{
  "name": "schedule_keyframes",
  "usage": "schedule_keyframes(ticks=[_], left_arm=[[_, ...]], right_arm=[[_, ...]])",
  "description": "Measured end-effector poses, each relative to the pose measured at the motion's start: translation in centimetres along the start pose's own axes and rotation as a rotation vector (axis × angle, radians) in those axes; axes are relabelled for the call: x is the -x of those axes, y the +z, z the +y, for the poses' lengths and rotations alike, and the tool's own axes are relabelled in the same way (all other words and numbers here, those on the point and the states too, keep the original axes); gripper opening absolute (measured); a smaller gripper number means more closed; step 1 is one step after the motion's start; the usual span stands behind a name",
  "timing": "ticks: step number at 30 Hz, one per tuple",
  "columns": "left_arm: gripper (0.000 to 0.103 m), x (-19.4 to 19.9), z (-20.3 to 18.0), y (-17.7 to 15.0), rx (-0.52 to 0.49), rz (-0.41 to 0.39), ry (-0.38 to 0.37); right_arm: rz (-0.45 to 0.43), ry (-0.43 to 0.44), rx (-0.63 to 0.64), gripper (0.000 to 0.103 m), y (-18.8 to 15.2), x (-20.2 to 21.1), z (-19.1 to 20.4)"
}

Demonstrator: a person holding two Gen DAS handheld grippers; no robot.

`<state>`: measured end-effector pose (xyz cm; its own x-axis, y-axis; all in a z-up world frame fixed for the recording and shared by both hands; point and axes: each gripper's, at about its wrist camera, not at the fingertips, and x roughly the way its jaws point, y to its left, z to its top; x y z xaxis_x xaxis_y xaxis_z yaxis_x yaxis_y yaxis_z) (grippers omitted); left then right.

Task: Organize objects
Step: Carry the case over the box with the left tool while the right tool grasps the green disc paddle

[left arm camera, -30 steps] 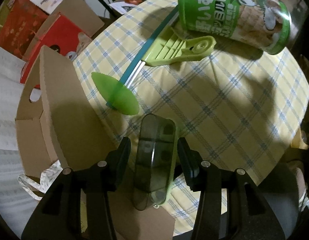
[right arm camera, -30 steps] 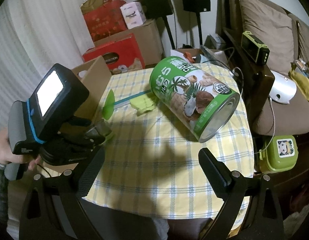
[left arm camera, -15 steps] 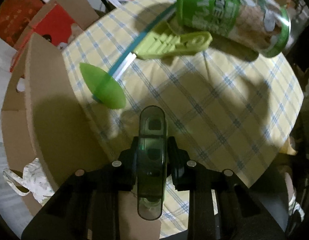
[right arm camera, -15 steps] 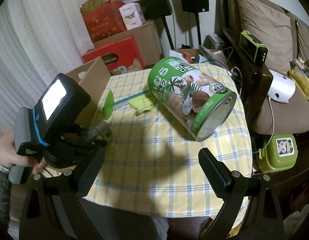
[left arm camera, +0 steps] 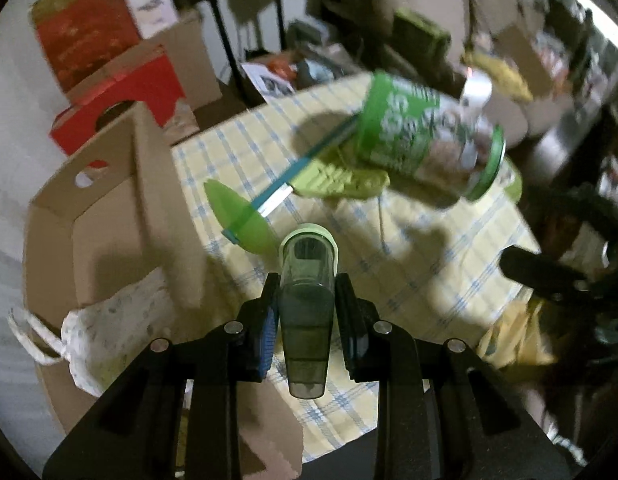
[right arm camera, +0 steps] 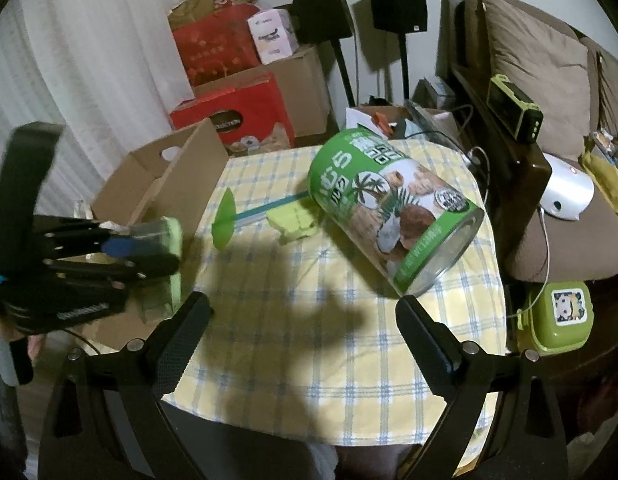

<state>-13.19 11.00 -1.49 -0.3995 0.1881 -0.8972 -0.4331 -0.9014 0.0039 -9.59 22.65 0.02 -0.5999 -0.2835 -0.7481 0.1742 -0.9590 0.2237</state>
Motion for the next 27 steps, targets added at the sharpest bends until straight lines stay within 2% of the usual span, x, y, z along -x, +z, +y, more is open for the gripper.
schedule_keyframes(ticks=[5, 10, 17, 27], left_arm=[[0.025, 3.9, 2.5, -0.5, 0.092, -0.103, -0.049], [0.025, 7.1, 4.3, -0.9, 0.139, -0.176, -0.057], [0.025, 12.0, 6.6, -1.6, 0.194, -0.282, -0.060], [0.025, 14.9, 9.4, -2.6, 0.242, -0.341, -0.026]], right_arm=[[-0.001, -0.001, 0.022, 0.091, 0.6, -0.3, 0.8], [0.018, 0.012, 0.047, 0.077, 1.5, -1.4, 2.2], [0.044, 0.018, 0.089, 0.066, 2.7, -3.3, 4.3], [0.068, 0.051, 0.137, 0.062, 5.5, -7.2, 7.5]])
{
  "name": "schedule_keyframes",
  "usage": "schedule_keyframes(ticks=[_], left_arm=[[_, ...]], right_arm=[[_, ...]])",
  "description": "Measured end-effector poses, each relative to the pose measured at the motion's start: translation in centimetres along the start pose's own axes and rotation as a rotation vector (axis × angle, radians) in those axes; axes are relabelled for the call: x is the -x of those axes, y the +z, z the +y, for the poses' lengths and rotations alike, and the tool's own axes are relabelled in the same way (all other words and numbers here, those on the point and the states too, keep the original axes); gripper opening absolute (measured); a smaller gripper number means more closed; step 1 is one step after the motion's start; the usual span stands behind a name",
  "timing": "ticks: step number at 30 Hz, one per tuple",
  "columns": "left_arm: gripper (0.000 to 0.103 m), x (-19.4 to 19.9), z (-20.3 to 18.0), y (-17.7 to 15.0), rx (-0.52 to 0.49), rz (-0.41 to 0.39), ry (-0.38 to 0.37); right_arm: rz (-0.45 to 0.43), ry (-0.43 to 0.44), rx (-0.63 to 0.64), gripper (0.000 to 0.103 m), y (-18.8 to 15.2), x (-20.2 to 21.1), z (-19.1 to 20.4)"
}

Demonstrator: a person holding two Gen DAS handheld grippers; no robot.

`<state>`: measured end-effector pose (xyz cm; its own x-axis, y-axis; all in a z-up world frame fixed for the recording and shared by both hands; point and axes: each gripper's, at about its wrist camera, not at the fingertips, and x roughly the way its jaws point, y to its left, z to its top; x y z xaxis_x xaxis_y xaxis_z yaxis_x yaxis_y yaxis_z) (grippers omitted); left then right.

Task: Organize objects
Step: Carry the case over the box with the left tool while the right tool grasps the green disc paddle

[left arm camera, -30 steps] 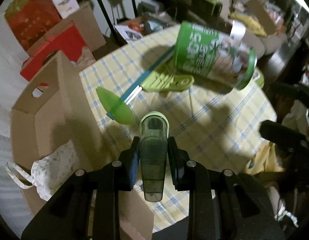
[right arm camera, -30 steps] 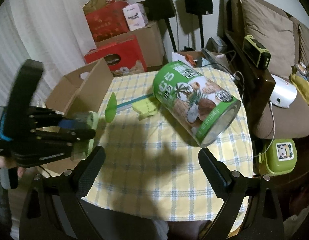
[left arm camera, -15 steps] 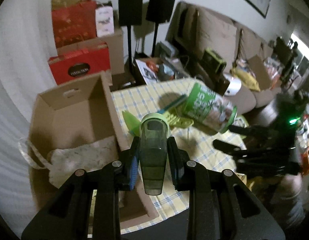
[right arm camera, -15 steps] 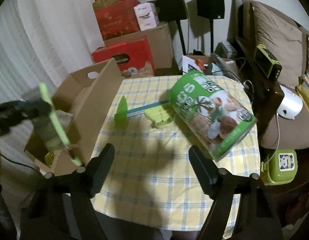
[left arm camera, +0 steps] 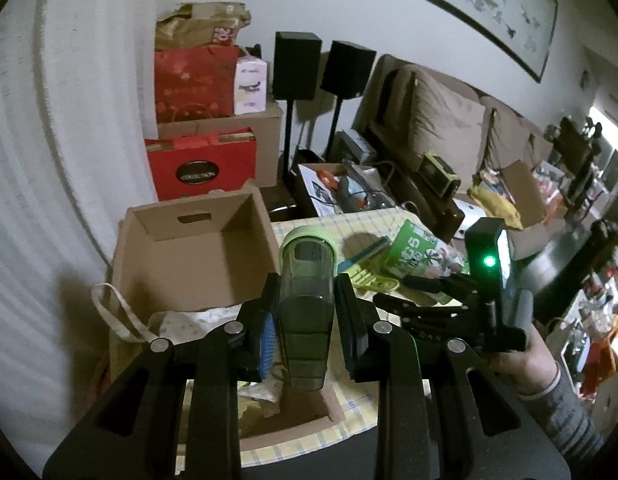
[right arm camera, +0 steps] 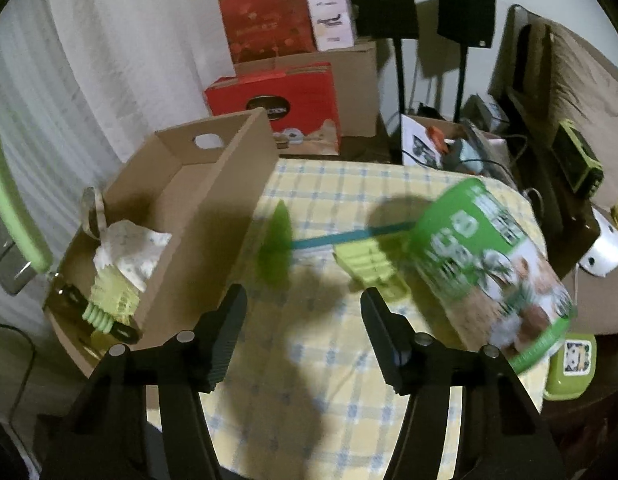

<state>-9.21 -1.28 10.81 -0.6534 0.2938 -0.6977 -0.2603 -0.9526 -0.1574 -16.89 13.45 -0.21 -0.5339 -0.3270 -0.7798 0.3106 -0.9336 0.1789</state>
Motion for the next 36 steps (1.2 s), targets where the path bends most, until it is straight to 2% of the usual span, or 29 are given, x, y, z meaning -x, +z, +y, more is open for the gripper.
schedule_keyframes(ticks=[10, 19, 27, 36], left_arm=[[0.025, -0.4, 3.4, -0.3, 0.052, -0.009, 0.051], [0.025, -2.7, 5.2, -1.0, 0.090, 0.025, 0.044], [0.025, -4.1, 6.0, -1.3, 0.102, 0.042, 0.037], [0.025, -5.0, 6.6, -1.7, 0.115, 0.054, 0.029]], right_arm=[[0.067, 0.048, 0.006, 0.059, 3.1, -5.8, 0.9], [0.120, 0.099, 0.006, 0.058, 5.0, -10.9, 0.7], [0.143, 0.103, 0.054, 0.057, 5.3, -13.1, 0.6], [0.131, 0.097, 0.138, 0.057, 4.5, -14.6, 1.8]])
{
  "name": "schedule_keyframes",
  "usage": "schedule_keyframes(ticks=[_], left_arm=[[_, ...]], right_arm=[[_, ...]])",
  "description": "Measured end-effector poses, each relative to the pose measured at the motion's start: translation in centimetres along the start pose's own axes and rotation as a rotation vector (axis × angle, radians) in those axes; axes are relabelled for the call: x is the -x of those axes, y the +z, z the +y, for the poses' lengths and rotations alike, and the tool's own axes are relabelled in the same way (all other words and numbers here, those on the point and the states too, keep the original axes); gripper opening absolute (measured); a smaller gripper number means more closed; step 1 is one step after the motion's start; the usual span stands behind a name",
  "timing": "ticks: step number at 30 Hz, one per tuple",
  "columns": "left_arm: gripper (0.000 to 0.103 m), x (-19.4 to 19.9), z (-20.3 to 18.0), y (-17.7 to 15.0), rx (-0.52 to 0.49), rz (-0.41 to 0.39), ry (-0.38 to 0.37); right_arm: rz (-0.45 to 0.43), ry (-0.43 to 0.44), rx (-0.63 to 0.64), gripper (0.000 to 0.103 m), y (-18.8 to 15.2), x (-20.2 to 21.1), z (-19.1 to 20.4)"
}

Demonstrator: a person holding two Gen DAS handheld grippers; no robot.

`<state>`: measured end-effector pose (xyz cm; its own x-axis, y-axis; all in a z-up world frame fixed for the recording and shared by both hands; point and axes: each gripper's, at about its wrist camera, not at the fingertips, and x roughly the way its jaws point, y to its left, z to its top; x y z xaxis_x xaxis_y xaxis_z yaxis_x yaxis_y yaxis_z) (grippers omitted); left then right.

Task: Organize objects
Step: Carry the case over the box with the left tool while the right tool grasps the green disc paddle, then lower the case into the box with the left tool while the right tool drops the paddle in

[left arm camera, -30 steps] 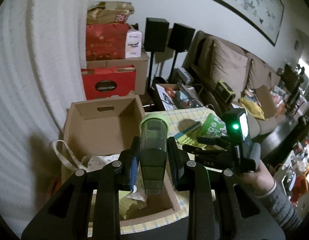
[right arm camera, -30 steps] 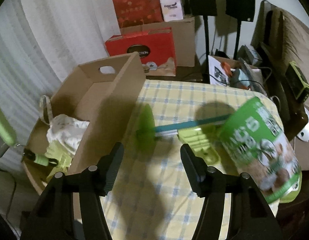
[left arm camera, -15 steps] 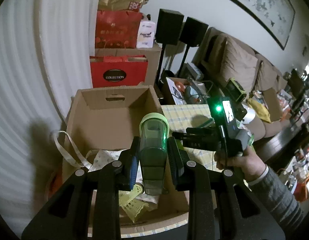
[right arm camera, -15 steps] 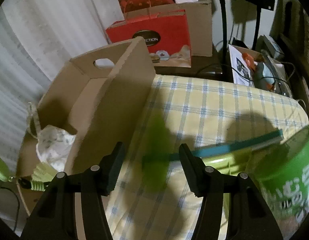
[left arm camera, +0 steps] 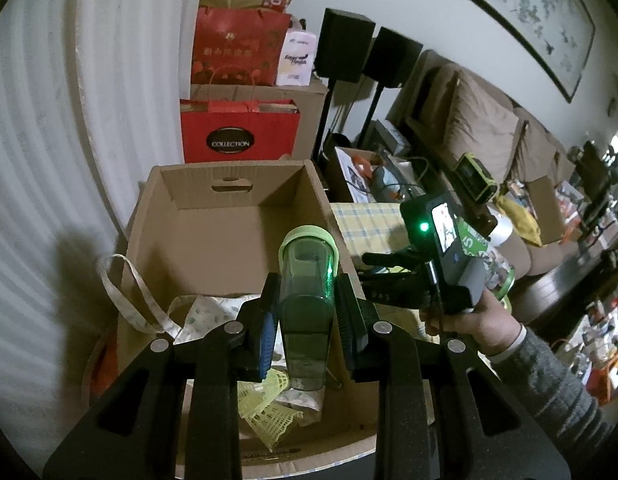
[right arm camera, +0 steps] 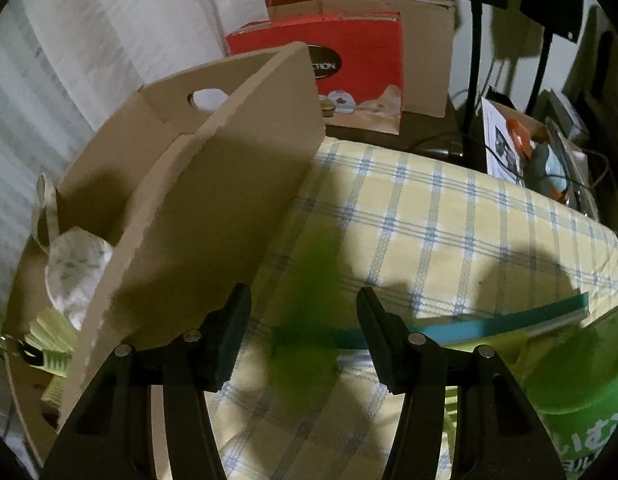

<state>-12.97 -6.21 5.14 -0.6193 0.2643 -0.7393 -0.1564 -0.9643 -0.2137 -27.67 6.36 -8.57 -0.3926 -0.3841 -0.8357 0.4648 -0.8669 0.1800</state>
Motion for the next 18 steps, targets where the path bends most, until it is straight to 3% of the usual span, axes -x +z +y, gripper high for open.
schedule_keyframes(ticks=[5, 9, 18], left_arm=[[0.025, -0.3, 0.1, -0.1, 0.007, 0.005, -0.005], [0.025, -0.5, 0.2, -0.1, 0.008, 0.010, -0.007], [0.025, -0.8, 0.0, -0.2, 0.009, 0.014, -0.001]], right_arm=[[0.009, -0.053, 0.054, 0.053, -0.4, -0.9, 0.6], [0.015, -0.067, 0.067, 0.032, -0.6, -1.4, 0.5], [-0.029, -0.082, 0.055, 0.031, -0.3, 0.3, 0.5]])
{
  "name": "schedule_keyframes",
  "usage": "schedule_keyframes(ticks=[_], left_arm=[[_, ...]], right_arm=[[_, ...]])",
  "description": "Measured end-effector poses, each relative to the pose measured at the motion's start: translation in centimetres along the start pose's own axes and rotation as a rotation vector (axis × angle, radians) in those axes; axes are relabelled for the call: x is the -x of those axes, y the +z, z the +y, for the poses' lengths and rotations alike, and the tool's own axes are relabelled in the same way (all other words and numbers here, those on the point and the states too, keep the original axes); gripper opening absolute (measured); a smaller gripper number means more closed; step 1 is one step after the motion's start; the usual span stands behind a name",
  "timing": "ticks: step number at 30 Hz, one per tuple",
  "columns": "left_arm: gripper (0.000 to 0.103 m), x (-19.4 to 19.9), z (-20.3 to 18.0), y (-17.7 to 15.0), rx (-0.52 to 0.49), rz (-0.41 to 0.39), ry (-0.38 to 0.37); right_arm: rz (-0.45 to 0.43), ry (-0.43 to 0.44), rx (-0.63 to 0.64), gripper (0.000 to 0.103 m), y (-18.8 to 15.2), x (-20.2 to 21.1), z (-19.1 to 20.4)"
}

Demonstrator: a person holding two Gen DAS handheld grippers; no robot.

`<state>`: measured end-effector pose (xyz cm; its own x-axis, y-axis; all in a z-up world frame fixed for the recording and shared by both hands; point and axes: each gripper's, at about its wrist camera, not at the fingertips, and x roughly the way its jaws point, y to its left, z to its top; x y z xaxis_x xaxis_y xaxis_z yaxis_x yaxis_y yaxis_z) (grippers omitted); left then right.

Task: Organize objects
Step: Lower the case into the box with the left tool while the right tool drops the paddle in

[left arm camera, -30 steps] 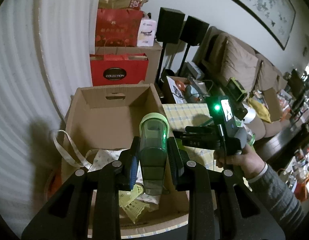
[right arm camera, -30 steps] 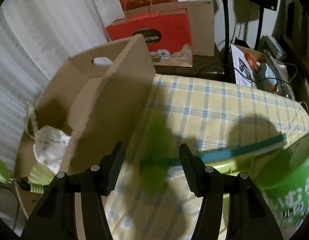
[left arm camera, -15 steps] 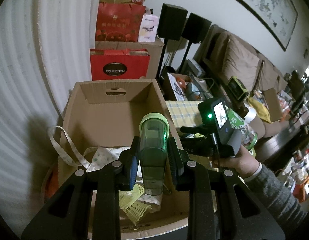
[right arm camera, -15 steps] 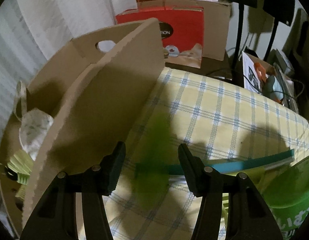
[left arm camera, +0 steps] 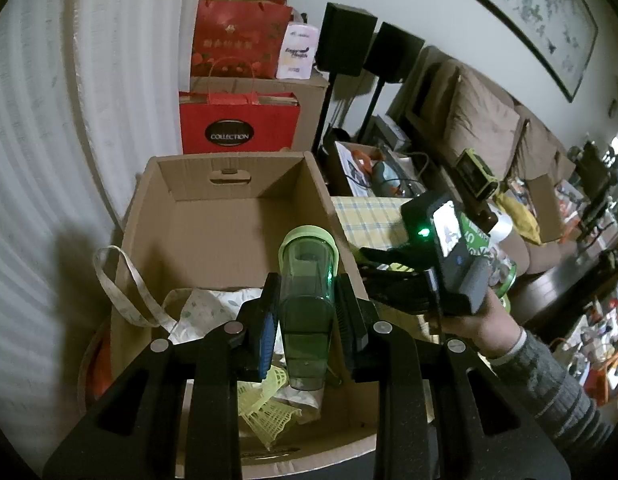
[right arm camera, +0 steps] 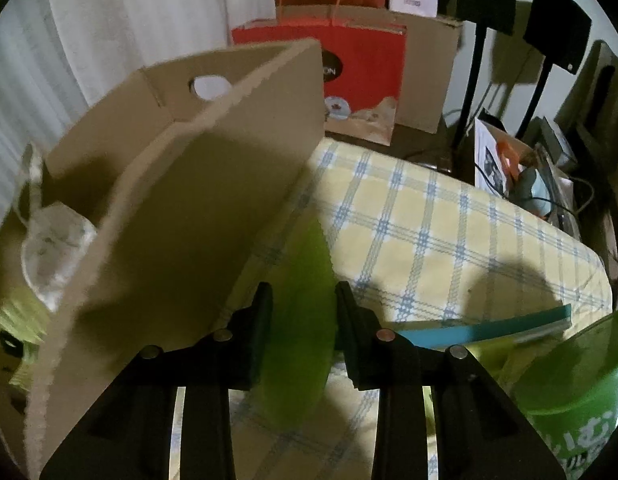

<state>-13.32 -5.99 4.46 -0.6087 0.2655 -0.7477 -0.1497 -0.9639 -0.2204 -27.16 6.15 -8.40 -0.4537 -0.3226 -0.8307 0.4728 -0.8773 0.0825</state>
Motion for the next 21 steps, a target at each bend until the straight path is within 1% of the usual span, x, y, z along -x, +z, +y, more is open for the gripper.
schedule_keyframes(ticks=[3, 7, 12, 15, 19, 21], left_arm=[[0.025, 0.2, 0.0, 0.0, -0.001, -0.011, 0.017], [0.025, 0.9, 0.3, 0.0, -0.001, -0.027, 0.040], [0.025, 1.6, 1.2, 0.3, 0.002, -0.055, 0.105], [0.025, 1.8, 2.3, 0.4, 0.028, -0.054, 0.114], [0.025, 1.4, 4.4, 0.4, 0.079, -0.060, 0.129], [0.025, 0.6, 5.6, 0.2, 0.113, -0.042, 0.132]], right_arm=[[-0.008, -0.010, -0.021, 0.031, 0.3, 1.4, -0.3], [-0.038, -0.012, -0.045, 0.031, 0.5, 4.2, -0.1], [-0.073, -0.001, -0.041, 0.031, 0.9, 7.6, 1.2], [-0.102, 0.037, -0.037, 0.031, 1.2, 9.9, 2.5], [-0.116, 0.092, -0.020, 0.031, 1.3, 11.6, 4.7], [-0.117, 0.116, -0.012, 0.031, 1.2, 12.0, 5.7]])
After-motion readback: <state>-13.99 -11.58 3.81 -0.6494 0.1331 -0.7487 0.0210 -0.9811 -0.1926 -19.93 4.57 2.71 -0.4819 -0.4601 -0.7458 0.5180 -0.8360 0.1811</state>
